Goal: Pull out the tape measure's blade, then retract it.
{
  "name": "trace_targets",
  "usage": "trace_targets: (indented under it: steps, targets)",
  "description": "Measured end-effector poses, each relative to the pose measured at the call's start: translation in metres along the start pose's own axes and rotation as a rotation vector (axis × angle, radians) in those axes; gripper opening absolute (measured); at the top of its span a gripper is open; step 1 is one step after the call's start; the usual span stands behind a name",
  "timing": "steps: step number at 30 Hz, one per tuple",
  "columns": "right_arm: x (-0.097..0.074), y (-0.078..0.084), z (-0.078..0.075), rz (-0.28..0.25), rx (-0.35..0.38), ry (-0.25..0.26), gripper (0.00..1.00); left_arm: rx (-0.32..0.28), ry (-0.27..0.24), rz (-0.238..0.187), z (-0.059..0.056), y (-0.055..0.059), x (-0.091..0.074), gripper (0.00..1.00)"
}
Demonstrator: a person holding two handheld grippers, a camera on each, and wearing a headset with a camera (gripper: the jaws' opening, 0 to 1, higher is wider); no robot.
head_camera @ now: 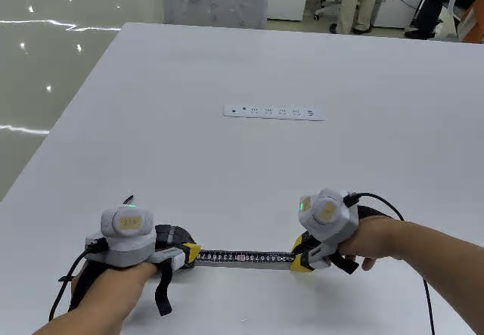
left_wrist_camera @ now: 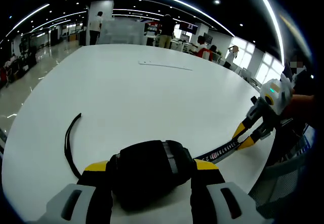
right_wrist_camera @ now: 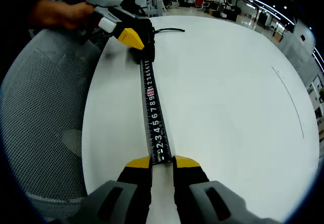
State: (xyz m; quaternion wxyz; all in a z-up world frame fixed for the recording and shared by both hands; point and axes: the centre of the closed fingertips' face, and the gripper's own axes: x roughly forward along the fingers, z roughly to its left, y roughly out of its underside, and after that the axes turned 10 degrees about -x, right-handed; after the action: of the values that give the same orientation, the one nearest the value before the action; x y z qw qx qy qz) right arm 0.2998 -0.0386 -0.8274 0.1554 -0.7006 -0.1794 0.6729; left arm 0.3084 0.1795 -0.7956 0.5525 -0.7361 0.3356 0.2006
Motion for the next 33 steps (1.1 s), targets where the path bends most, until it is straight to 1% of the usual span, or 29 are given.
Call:
trace_targets:
  steps: [11, 33]
  targets:
    - [0.003, -0.007, -0.001, 0.001, -0.007, -0.001, 0.14, -0.004, 0.001, 0.000, 0.000, 0.000, 0.000, 0.59]
    - [0.012, -0.022, -0.004, -0.023, -0.007, 0.005, 0.14, -0.014, 0.004, 0.000, -0.001, -0.001, 0.000, 0.59]
